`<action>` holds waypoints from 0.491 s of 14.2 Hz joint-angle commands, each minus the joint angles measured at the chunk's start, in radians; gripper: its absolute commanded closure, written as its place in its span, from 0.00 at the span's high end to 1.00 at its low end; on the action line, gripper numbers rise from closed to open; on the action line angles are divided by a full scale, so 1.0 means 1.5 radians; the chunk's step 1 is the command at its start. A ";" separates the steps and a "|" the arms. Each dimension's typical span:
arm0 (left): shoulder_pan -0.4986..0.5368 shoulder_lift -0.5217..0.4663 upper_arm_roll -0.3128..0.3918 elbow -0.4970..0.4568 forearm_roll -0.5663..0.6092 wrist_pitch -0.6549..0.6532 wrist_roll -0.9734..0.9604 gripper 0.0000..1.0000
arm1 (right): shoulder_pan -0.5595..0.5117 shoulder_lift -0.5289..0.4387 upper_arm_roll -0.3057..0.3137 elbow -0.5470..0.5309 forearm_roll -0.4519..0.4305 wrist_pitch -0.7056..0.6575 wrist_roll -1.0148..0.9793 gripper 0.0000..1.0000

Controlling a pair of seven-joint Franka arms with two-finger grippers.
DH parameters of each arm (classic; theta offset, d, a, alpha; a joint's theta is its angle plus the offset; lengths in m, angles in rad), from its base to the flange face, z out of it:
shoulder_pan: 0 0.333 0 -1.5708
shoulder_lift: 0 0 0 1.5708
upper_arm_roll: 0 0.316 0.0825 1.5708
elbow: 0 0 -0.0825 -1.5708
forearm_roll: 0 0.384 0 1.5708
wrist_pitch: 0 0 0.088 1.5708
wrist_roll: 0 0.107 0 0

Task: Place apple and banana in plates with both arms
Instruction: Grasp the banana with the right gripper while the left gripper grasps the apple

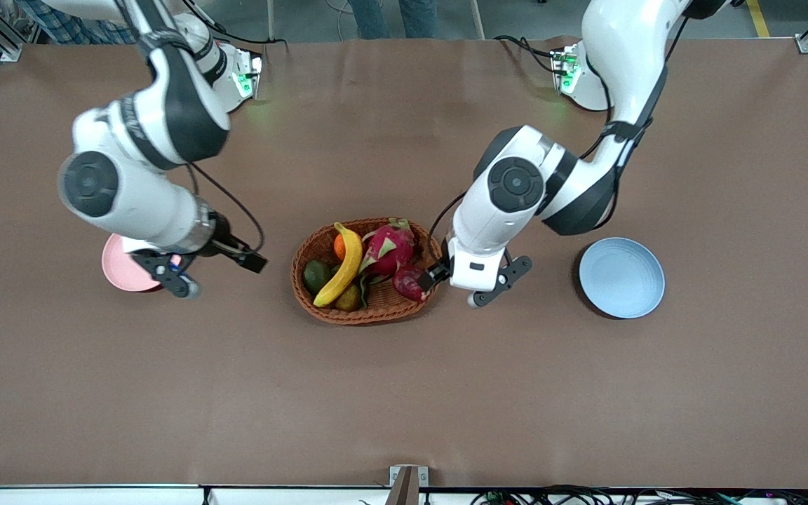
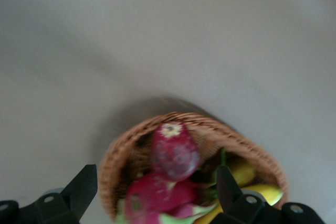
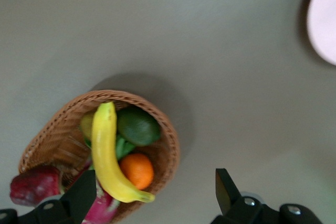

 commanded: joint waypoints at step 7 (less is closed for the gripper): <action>-0.054 0.082 0.010 0.031 0.004 0.104 -0.195 1.00 | 0.102 0.176 -0.009 0.009 -0.013 0.215 0.138 0.99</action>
